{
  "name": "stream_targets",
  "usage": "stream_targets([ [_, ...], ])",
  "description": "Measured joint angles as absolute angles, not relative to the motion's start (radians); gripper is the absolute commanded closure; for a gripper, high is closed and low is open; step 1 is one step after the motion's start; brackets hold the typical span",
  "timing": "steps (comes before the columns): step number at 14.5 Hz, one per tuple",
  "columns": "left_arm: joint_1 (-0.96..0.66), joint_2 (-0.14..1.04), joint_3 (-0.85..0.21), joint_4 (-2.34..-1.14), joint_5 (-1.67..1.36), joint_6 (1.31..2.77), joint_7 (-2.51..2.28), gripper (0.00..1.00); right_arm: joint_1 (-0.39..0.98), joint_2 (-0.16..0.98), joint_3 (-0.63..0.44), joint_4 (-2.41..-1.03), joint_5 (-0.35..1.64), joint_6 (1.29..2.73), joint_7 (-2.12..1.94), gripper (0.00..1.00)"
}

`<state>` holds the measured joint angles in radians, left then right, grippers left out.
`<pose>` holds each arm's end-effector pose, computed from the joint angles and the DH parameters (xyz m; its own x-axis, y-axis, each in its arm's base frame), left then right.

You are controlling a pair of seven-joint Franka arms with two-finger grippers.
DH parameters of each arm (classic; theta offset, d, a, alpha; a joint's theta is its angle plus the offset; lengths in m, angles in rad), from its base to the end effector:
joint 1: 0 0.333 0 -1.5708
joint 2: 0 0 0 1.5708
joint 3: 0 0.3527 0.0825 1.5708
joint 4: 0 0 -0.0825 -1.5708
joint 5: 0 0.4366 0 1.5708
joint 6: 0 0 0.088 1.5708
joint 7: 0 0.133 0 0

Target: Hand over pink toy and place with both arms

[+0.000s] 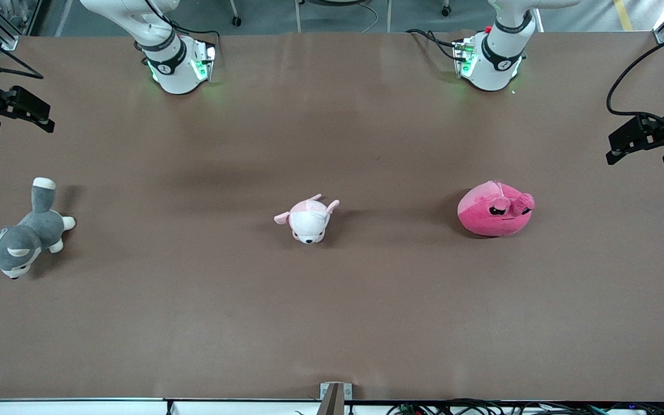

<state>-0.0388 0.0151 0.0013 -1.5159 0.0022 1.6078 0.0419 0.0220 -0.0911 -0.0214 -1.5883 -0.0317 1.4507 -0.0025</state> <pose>0.6183 -0.0229 0.6584 0.9939 -0.0793 0.0766 -0.0791 -0.9969 -0.0054 0.5612 -0.0048 0.6692 0.9989 -0.0005 -0.0465 0.0009 -0.9996 0.0295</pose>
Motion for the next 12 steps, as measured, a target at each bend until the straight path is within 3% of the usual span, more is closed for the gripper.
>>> stream_targets([
  [12, -0.043, 0.066, 0.001, -1.518, 0.002, 1.606, 0.042, 0.00, 0.022, -0.091, -0.021, -1.589, -0.034, 1.450, -0.002, 0.00],
])
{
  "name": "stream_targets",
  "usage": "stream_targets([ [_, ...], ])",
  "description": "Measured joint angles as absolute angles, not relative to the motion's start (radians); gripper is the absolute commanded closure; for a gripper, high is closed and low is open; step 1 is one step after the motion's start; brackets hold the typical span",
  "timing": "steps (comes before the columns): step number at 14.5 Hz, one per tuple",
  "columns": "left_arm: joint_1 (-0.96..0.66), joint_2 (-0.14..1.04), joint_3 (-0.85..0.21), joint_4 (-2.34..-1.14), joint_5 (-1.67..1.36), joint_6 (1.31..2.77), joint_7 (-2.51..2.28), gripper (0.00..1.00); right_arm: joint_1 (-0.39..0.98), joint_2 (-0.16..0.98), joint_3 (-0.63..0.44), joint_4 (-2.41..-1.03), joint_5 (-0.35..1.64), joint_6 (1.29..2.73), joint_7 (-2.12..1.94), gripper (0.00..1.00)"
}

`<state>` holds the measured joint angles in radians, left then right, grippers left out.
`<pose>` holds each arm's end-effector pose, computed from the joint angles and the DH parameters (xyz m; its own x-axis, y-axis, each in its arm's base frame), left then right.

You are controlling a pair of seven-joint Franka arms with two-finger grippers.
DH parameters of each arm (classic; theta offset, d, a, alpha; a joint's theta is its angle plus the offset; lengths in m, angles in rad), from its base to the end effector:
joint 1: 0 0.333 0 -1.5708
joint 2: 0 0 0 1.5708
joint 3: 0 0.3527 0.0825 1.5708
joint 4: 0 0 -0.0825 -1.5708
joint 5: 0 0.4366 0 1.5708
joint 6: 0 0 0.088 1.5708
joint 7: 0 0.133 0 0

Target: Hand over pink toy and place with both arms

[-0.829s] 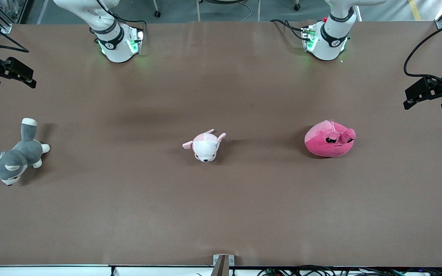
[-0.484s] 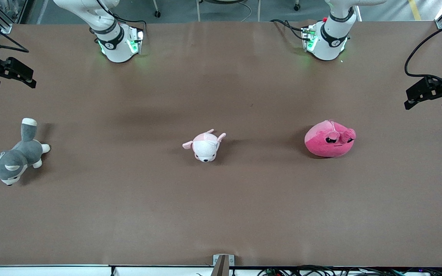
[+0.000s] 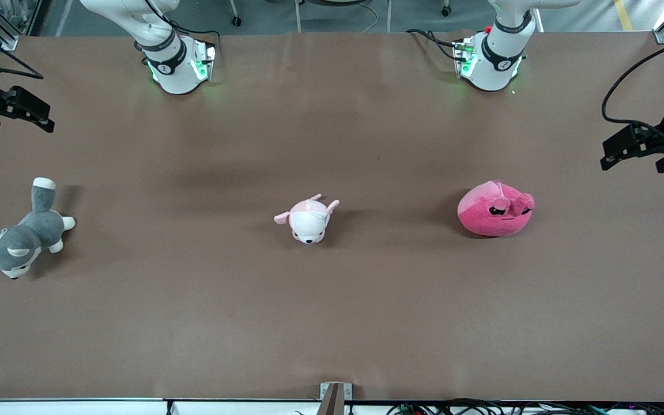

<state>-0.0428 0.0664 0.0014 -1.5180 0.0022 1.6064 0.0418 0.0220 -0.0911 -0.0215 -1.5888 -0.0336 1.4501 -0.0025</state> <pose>0.6338 -0.0260 0.6250 0.9963 -0.0832 0.0219 -0.0831 -0.9965 -0.0032 0.5611 -0.0051 0.6689 0.9989 -0.0009 -0.0476 0.0006 -0.9995 0.0314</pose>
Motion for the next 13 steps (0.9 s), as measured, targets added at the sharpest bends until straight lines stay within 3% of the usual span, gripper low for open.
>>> stream_targets([
  [13, -0.046, 0.275, 0.000, -1.554, -0.027, 1.573, 0.040, 0.04, 0.022, -0.091, -0.022, -1.590, -0.034, 1.449, -0.002, 0.00],
])
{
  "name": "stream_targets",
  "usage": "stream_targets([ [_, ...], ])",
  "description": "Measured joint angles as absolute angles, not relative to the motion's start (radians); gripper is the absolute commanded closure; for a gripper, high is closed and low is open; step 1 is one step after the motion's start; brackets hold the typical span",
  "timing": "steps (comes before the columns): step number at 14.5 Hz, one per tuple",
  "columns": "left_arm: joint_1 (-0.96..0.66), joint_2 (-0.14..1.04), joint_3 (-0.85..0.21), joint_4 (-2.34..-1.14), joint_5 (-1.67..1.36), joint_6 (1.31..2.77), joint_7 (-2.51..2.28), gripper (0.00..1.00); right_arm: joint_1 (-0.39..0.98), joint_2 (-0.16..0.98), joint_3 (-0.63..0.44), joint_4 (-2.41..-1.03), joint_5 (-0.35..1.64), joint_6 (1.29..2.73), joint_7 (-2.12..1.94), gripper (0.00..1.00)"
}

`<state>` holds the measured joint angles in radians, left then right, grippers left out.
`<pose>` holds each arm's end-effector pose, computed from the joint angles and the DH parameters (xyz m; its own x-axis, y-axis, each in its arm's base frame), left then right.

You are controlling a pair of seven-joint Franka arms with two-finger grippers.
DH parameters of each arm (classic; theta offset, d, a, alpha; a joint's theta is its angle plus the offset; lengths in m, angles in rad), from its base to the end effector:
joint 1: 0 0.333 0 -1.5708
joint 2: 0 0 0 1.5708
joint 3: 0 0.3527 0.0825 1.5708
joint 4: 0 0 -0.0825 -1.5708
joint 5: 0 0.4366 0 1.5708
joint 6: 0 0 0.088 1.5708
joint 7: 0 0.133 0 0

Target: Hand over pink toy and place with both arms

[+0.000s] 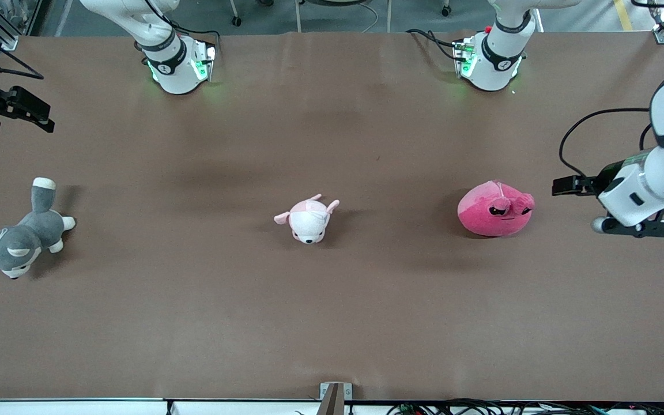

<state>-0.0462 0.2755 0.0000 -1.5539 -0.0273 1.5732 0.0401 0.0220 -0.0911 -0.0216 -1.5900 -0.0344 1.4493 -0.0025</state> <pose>0.6691 -0.0346 0.4672 0.9640 -0.0846 -0.2521 -0.0779 -0.9963 0.0365 0.5609 -0.0053 0.6683 0.9988 -0.0011 -0.0496 0.0005 -0.9995 0.0322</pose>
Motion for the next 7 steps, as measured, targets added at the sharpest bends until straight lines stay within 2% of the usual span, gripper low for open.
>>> stream_targets([
  [4, -0.076, 0.312, -0.008, -1.631, -0.030, 1.675, -0.009, 0.04, 0.022, -0.091, -0.022, -1.590, -0.035, 1.449, -0.002, 0.00],
  [7, -0.083, 0.336, -0.007, -1.658, -0.030, 1.693, -0.023, 0.04, 0.022, -0.091, -0.022, -1.590, -0.035, 1.449, -0.002, 0.00],
])
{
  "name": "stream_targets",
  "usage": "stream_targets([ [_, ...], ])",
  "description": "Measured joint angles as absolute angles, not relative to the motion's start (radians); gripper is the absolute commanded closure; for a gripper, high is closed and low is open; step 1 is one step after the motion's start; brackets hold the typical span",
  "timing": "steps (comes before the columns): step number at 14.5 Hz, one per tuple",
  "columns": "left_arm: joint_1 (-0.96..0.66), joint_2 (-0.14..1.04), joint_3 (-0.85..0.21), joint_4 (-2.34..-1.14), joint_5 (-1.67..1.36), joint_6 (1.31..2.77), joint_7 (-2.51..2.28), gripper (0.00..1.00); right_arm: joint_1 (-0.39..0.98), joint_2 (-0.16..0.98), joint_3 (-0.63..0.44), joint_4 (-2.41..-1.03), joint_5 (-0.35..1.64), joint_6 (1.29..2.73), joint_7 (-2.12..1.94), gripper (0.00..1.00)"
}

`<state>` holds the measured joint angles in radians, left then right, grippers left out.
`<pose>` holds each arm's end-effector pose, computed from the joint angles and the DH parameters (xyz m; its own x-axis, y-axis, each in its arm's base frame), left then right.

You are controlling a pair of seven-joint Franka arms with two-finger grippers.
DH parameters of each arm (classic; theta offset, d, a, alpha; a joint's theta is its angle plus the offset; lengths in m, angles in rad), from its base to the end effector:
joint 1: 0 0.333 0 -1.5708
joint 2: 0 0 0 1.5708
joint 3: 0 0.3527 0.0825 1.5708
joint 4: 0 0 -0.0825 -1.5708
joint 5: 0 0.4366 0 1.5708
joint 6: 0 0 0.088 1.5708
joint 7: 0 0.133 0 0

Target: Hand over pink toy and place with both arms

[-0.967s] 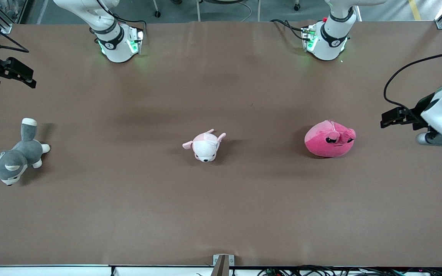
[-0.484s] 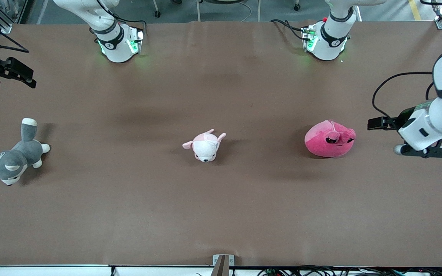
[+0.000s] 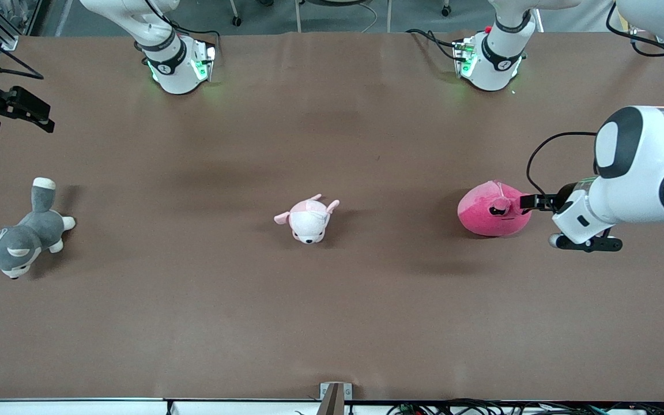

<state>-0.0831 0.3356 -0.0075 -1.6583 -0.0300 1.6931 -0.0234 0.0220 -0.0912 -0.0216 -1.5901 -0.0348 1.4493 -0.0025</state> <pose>0.6677 -0.0639 0.3818 0.9530 -0.0598 -0.2970 -0.0555 -0.9982 0.0229 0.5609 -0.0053 0.6683 0.9988 -0.0011 -0.0496 0.0005 -0.9995 0.0326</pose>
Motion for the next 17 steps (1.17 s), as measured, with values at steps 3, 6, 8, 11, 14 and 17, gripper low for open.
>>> stream_targets([
  [3, -0.075, 0.367, -0.006, -1.662, -0.030, 1.695, -0.023, 0.04, 0.022, -0.091, -0.022, -1.590, -0.035, 1.449, -0.002, 0.00],
  [6, -0.075, 0.390, -0.005, -1.664, -0.030, 1.696, -0.023, 0.04, 0.022, -0.091, -0.022, -1.590, -0.035, 1.449, -0.002, 0.00],
  [8, -0.076, 0.407, -0.005, -1.665, -0.030, 1.696, -0.023, 0.05, 0.022, -0.091, -0.022, -1.590, -0.035, 1.449, -0.002, 0.00],
  [11, -0.074, 0.428, -0.005, -1.666, -0.030, 1.696, -0.023, 0.25, 0.022, -0.091, -0.022, -1.590, -0.035, 1.449, -0.002, 0.00],
  [14, -0.073, 0.436, -0.005, -1.666, -0.030, 1.696, -0.023, 0.51, 0.022, -0.091, -0.023, -1.590, -0.025, 1.450, -0.002, 0.00],
  [17, -0.074, 0.438, -0.006, -1.672, -0.031, 1.695, -0.023, 0.62, 0.022, -0.091, -0.023, -1.590, -0.016, 1.451, -0.002, 0.00],
])
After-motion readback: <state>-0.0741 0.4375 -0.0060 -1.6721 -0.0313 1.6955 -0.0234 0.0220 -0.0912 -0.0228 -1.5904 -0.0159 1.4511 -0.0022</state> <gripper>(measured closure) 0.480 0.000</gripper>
